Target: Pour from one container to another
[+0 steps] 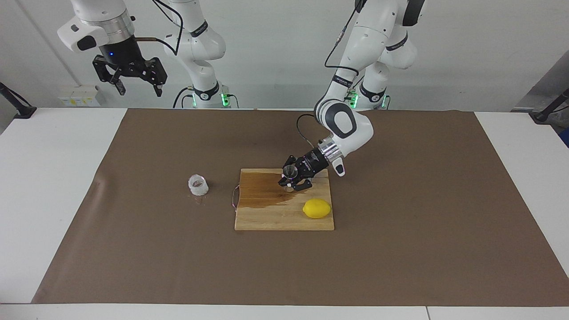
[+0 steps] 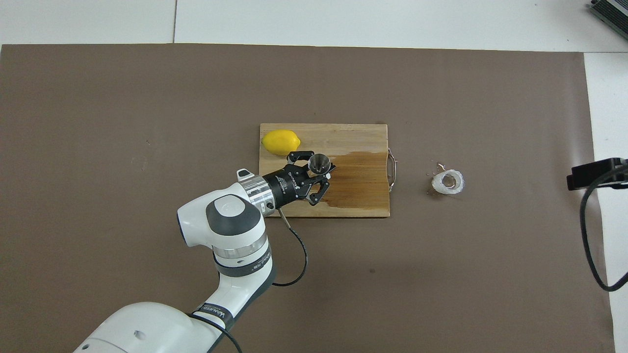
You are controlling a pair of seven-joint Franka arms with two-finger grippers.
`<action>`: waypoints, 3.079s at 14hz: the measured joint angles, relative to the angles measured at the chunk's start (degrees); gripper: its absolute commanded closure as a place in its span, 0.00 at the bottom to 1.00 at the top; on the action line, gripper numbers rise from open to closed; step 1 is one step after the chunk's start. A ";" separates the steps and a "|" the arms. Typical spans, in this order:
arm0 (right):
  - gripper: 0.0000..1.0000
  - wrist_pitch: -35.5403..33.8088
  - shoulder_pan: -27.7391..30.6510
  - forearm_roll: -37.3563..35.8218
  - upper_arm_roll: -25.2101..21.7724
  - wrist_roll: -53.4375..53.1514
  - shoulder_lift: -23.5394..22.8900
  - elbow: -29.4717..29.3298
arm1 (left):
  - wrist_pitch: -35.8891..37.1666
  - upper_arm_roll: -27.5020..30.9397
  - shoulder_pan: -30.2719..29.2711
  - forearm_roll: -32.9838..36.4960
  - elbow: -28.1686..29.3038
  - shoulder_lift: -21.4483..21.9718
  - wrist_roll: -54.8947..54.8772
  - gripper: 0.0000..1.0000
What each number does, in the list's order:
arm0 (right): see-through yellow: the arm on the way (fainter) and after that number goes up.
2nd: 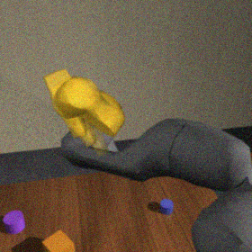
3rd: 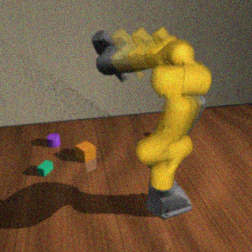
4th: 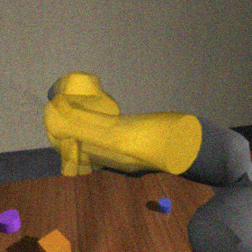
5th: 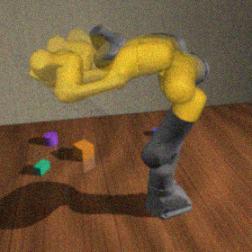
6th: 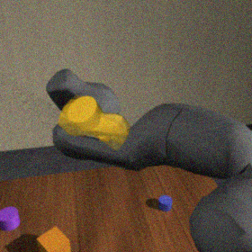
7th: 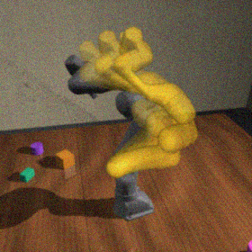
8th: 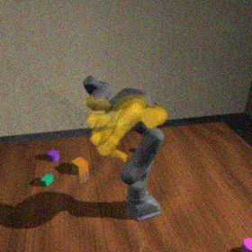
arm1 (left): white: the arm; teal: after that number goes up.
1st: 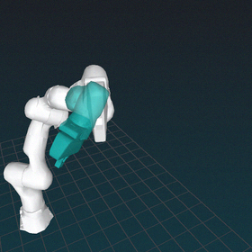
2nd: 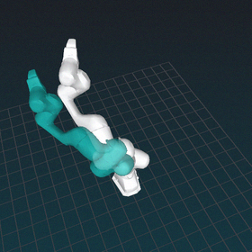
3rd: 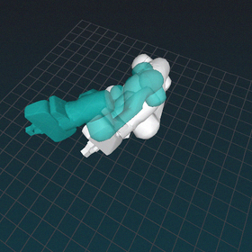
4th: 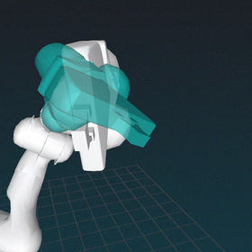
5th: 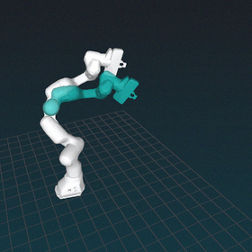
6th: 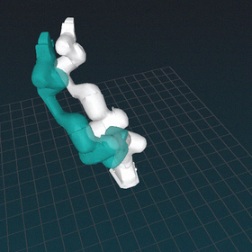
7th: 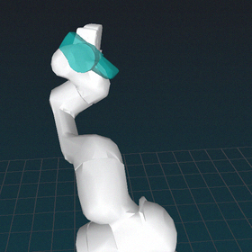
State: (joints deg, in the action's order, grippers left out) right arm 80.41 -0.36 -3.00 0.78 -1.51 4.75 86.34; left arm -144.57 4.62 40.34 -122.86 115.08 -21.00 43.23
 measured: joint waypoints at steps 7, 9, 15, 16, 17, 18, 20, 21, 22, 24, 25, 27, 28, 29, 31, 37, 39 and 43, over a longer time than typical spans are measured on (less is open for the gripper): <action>0.00 0.00 0.00 0.00 0.00 0.00 0.00 0.00 | -2.60 -0.52 0.72 -1.29 -1.08 -0.79 -0.24 1.00; 0.00 0.00 0.00 0.00 0.00 0.00 0.00 0.00 | -3.28 -0.79 0.72 -1.31 -1.61 -1.10 -0.25 1.00; 0.00 -0.57 0.00 0.00 0.00 0.00 0.00 0.00 | -4.06 -1.28 0.73 -1.31 -2.15 -1.55 -1.12 0.68; 0.00 -0.66 0.00 0.00 0.00 0.00 0.00 0.01 | -4.09 -1.29 0.73 -1.31 -2.18 -1.58 -1.36 0.66; 0.00 -0.68 0.00 0.00 0.00 0.00 0.00 0.01 | -4.09 -1.29 0.73 -1.31 -2.20 -1.60 -1.47 0.61; 0.00 -0.70 0.00 0.00 0.00 0.00 0.00 0.01 | -4.11 -1.30 0.73 -1.30 -2.21 -1.61 -1.52 0.47; 0.00 -0.71 0.00 0.00 0.00 0.00 0.00 0.01 | -4.11 -1.30 0.73 -1.30 -2.25 -1.62 -2.04 0.41; 0.00 -0.71 0.00 0.00 0.00 0.00 0.00 0.01 | -4.11 -1.31 0.73 -1.23 -2.29 -1.62 -2.26 0.40; 0.00 -0.71 0.00 0.00 0.00 0.00 0.00 0.01 | -4.11 -1.31 0.73 -1.15 -2.32 -1.62 -2.46 0.36; 0.00 -0.72 0.00 0.00 0.00 0.00 0.00 0.01 | -4.11 -1.31 0.73 -0.85 -2.38 -1.62 -2.81 0.00; 0.00 -0.72 0.00 0.00 0.00 0.00 0.00 0.01 | -4.11 -1.30 0.72 -0.47 -2.42 -1.62 -2.98 0.00; 0.00 -0.72 0.00 0.00 0.00 0.00 0.00 0.01 | -4.14 -1.23 0.65 1.63 -2.65 -1.61 -3.10 0.00; 0.00 -0.72 0.00 0.00 0.00 0.00 0.00 0.01 | -4.19 -1.12 0.63 2.80 -2.77 -1.61 -3.10 0.00; 0.00 -0.72 0.00 0.00 0.00 0.00 0.00 0.01 | -4.23 -1.06 0.63 4.50 -2.80 -1.61 -3.11 0.00; 0.00 -0.72 0.00 0.00 0.00 0.00 0.00 0.01 | -4.38 -1.05 0.63 8.61 -2.73 -1.60 -3.08 0.00; 0.00 -0.72 0.00 0.00 0.00 0.00 0.00 0.01 | -4.68 -1.04 0.64 24.36 0.81 -0.31 -3.06 0.00; 0.00 -0.72 0.00 0.00 0.00 0.00 0.00 0.01 | -4.83 -0.93 0.63 28.33 3.35 2.09 -3.06 0.00; 0.00 -1.34 0.00 0.00 0.00 0.00 0.00 0.01 | -4.94 -0.26 0.31 42.80 8.58 7.94 -2.83 0.00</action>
State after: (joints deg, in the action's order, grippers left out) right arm 79.07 -0.36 -3.00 0.78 -1.51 4.75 86.35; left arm -149.51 4.36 40.65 -80.06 123.65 -13.06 40.40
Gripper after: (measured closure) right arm 0.000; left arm 0.000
